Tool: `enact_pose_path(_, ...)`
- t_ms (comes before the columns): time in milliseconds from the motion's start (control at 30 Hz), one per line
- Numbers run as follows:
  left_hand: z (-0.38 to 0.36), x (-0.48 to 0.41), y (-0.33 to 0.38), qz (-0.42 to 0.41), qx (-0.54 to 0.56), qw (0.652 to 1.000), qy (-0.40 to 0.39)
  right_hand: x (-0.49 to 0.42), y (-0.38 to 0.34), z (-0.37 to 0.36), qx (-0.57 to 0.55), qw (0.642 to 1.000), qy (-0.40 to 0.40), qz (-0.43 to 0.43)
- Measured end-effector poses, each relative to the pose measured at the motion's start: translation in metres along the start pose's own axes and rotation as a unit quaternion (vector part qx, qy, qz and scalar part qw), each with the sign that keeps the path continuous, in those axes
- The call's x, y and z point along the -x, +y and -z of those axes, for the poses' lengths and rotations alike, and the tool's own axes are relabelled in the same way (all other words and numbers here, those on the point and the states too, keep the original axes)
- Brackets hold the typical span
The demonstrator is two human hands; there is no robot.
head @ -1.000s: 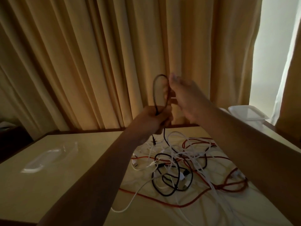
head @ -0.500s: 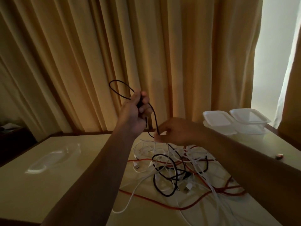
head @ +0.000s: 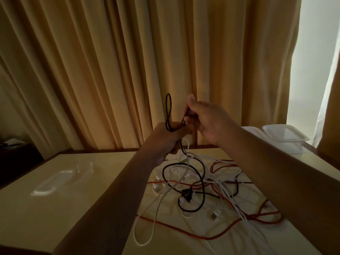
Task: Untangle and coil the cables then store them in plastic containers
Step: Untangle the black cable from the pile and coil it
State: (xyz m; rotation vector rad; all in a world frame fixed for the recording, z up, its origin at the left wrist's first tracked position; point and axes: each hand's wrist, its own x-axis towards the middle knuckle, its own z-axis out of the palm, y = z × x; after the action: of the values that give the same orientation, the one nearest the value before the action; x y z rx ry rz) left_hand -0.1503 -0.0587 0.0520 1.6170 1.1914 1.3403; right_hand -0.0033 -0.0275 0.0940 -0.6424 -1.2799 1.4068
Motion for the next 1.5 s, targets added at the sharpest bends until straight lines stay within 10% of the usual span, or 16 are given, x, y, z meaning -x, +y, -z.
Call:
enact_pose_path(467,0.012,-0.032,0.047,-0.047,0.299,0.944,0.134,0.032,0.039,0.043,0.481,0.864,-0.146,0.03)
enact_pose_path(667,0.022,-0.038,0.016,0.048,0.185,0.963,0.192,0.028,0.014,0.048,0.128,0.99,-0.005,0.063)
enact_pose_path(767,0.016,-0.03,-0.01,0.143,0.035,0.982,0.116,0.026,-0.005,0.056,-0.035,0.999,-0.02,-0.03)
enact_pose_path(1100,0.006,-0.013,-0.016,0.134,-0.421,0.887,-0.132,0.04,0.02,0.119,0.086,0.986,-0.019,-0.143)
enact_pose_path(1300,-0.031,-0.002,0.03,-0.109,-0.106,0.982,-0.11,0.047,0.021,0.129,0.153,0.972,-0.021,-0.178)
enact_pose_path(1500,-0.099,-0.023,0.023,-0.154,-0.306,0.928,-0.146,0.054,0.011,0.143,0.079,0.986,-0.084,-0.118)
